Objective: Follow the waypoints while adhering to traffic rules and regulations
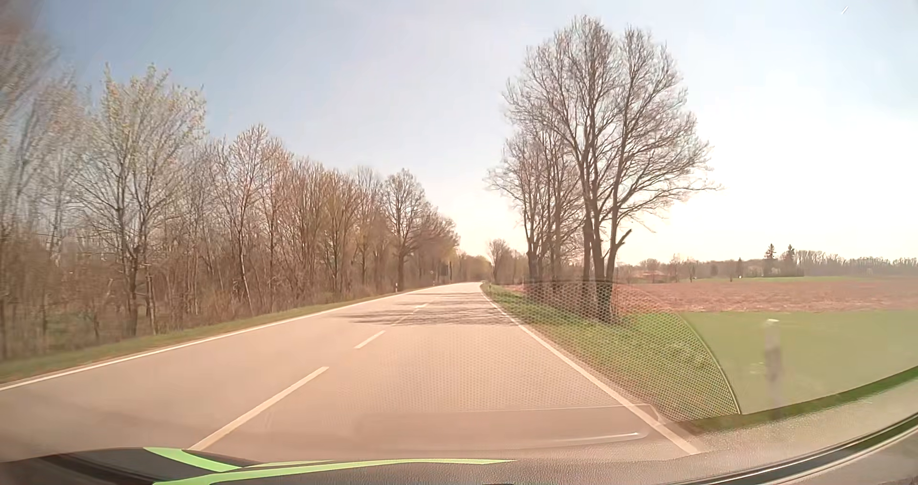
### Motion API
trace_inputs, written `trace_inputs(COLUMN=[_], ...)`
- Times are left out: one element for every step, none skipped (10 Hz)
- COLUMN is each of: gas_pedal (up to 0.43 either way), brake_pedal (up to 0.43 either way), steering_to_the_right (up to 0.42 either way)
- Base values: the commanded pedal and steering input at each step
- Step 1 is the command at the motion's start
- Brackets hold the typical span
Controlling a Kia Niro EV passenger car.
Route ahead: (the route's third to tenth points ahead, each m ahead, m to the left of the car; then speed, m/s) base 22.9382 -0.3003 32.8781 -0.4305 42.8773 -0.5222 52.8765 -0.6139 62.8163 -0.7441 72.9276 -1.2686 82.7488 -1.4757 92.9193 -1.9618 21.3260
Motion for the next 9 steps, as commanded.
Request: trace_inputs(gas_pedal=[0.157, 0.157, 0.157, 0.157, 0.157, 0.157, 0.157, 0.157, 0.157], brake_pedal=[0.000, 0.000, 0.000, 0.000, 0.000, 0.000, 0.000, 0.000, 0.000], steering_to_the_right=[0.003, 0.001, 0.000, 0.000, 0.001, 0.000, 0.000, 0.000, 0.000])
